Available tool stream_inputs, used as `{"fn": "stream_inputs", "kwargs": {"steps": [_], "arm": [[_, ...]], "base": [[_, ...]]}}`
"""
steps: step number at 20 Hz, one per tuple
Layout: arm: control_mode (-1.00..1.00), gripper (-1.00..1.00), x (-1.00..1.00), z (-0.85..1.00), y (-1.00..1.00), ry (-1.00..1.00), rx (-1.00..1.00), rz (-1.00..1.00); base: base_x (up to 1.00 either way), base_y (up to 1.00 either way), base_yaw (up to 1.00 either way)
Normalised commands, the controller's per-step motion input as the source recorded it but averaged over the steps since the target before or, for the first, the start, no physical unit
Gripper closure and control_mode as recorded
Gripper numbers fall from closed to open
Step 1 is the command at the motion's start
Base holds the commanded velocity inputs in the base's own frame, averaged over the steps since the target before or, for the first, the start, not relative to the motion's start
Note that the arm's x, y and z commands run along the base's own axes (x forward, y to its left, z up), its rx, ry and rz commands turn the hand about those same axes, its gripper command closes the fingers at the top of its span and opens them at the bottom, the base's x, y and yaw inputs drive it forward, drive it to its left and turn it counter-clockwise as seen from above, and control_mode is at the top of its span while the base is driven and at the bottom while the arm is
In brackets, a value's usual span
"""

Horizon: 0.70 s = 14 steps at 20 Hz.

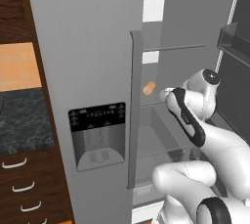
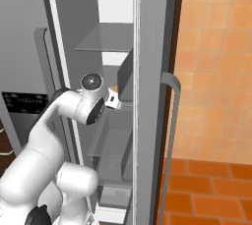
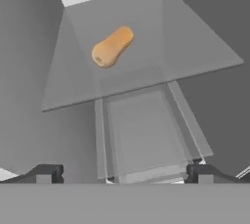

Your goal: Place one squash and one chicken drumstick in each tupperware on the nearby counter, to pack two identical lunches.

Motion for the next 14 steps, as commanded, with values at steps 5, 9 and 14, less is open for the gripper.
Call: {"fn": "stream_inputs", "kwargs": {"steps": [5,9,14], "arm": [[-1.0,-1.0,0.7,0.0,0.0,0.0,0.16,-0.06],[-1.0,-1.0,0.89,-0.03,-0.13,0.0,0.13,0.0],[-1.0,-1.0,0.84,-0.05,-0.04,0.0,0.02,0.0]], "base": [[0.0,0.0,0.0],[0.0,0.0,0.0],[0.0,0.0,0.0]]}}
